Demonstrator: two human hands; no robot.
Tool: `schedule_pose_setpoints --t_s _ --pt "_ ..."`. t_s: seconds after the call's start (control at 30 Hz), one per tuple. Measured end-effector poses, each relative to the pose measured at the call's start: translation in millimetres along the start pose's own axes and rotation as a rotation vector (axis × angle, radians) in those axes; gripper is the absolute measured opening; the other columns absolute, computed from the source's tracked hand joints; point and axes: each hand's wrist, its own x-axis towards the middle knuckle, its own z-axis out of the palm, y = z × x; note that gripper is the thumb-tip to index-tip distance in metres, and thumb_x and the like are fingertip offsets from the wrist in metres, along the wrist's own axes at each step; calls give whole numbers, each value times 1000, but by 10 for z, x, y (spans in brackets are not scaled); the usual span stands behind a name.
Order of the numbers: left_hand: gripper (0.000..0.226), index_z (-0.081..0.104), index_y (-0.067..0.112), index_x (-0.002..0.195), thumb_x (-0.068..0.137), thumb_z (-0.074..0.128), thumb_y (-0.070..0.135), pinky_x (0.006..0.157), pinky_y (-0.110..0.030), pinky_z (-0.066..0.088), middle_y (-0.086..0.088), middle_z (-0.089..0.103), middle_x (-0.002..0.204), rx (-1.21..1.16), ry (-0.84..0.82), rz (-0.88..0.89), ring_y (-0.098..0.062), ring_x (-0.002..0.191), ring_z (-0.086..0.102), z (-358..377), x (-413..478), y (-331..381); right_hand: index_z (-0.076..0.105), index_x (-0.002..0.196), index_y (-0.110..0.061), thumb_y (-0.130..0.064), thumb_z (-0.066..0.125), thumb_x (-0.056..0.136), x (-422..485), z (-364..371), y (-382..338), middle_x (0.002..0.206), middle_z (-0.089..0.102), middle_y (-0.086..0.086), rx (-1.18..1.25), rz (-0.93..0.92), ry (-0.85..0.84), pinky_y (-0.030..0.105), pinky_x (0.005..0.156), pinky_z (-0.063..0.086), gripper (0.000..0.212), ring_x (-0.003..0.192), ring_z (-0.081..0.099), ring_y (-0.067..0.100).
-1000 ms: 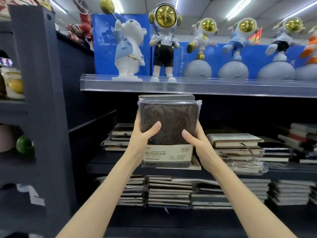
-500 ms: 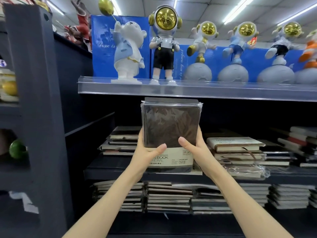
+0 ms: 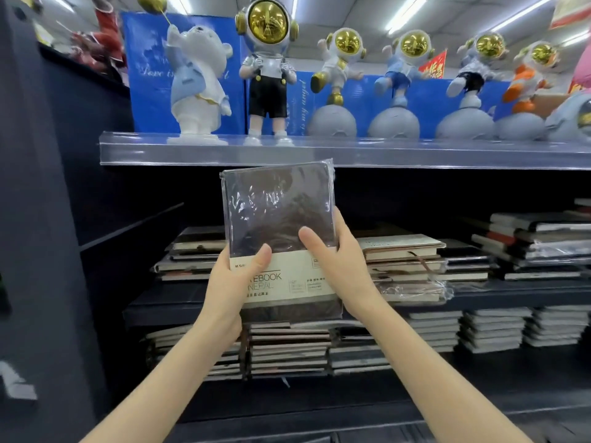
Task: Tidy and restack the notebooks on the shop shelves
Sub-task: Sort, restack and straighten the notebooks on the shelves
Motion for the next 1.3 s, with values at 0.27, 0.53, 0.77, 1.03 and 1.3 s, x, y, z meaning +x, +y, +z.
schedule_pose_setpoints --t_s 0.27,0.53,0.77,1.03,1.3 --pt "27 68 14 75 74 75 40 75 -33 50 1 70 63 3 -32 -354 -19 68 63 257 -310 254 55 131 -18 -8 62 87 -359 -618 -295 114 69 5 229 310 -165 35 76 57 46 97 69 22" --pt "58 43 17 136 85 69 23 52 -24 53 -8 63 118 162 -209 -264 -20 84 68 809 -382 277 70 98 -3 -13 58 91 -652 -1243 -243 95 74 14 278 372 80 36 76 54 17 88 70 30" --pt "15 64 17 98 84 67 20 62 -29 54 1 73 86 276 -343 -99 -16 77 69 1213 -368 414 71 97 -16 -27 67 87 -419 -1725 -336 84 72 -4 181 485 143 31 73 55 16 80 67 16" --pt "16 60 18 87 81 70 29 75 -42 57 -7 70 89 222 -310 -89 -24 82 68 1473 22 327 66 107 -1 -19 66 85 164 -1906 -275 90 69 8 130 490 144 26 71 53 28 78 64 25" --pt "51 63 13 115 75 70 44 60 -25 53 1 73 90 284 -448 -44 -14 77 71 1487 352 253 67 100 -6 -23 67 84 617 -1958 -44 79 69 10 126 608 87 31 64 56 24 64 66 24"
